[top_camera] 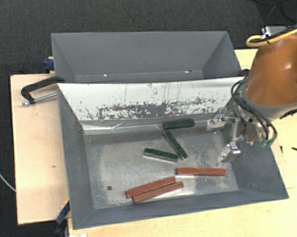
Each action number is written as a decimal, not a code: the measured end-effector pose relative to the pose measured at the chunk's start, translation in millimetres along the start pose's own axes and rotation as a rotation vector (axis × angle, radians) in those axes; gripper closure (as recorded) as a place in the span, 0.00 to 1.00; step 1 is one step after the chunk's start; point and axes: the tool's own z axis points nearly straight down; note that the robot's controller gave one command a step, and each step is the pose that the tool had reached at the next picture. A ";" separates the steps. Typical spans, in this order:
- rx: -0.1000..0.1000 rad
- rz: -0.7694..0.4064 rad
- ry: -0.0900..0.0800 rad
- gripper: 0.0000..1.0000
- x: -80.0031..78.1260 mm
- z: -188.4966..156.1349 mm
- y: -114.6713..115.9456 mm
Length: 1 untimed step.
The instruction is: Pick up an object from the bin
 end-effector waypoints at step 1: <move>0.002 -0.012 -0.013 0.00 -0.9 13.5 -0.5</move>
Offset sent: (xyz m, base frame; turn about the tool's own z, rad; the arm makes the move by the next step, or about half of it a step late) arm -0.0031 -0.0100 -0.1486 0.0020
